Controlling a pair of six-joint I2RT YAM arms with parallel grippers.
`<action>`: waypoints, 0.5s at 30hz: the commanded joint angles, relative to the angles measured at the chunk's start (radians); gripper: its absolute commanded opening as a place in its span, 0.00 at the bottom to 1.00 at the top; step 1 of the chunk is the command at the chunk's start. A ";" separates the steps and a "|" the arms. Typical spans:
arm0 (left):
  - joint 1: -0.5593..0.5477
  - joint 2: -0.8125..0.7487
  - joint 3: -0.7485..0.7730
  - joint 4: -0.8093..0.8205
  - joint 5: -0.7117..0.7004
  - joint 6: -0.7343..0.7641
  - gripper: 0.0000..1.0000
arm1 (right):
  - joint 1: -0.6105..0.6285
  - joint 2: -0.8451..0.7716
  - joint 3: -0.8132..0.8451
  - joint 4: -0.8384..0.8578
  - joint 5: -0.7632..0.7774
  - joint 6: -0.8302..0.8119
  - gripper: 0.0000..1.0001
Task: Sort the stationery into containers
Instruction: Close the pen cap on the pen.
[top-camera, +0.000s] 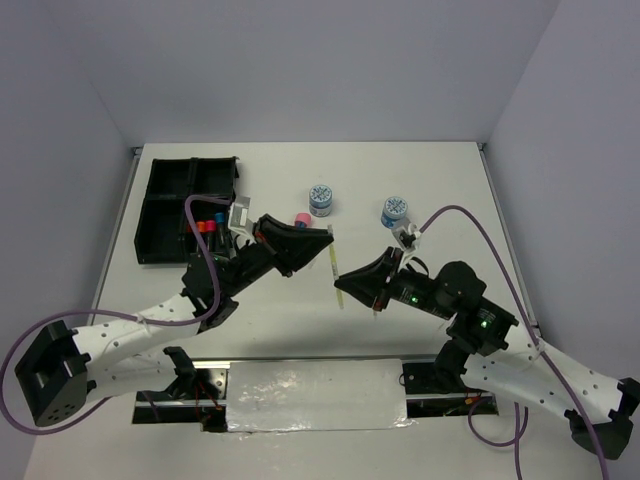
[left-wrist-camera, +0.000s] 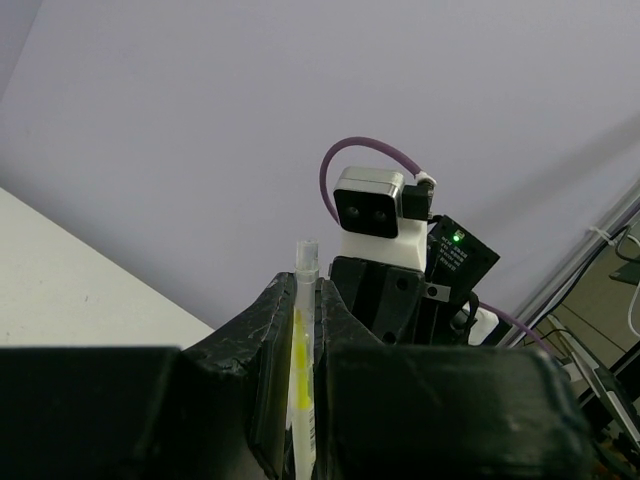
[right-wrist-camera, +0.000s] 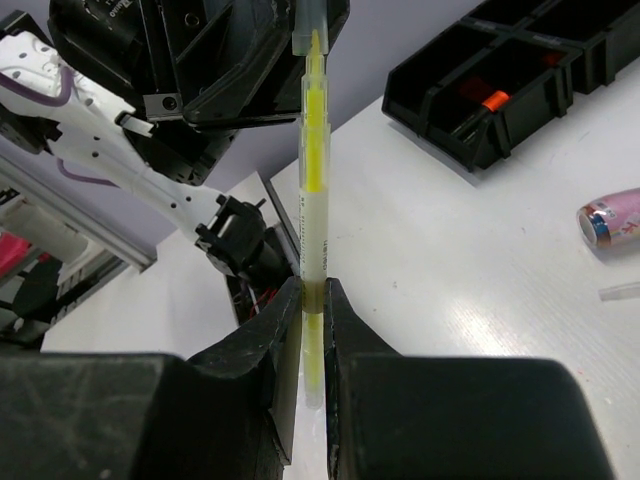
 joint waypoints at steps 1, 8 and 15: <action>-0.007 -0.014 -0.007 -0.013 0.060 0.007 0.00 | 0.005 -0.019 0.076 0.048 0.058 -0.042 0.00; -0.007 -0.026 -0.015 -0.019 0.059 -0.006 0.00 | 0.003 0.002 0.102 0.062 0.067 -0.065 0.00; -0.007 -0.060 0.006 -0.122 -0.014 0.017 0.00 | 0.003 -0.029 0.110 0.049 0.092 -0.069 0.00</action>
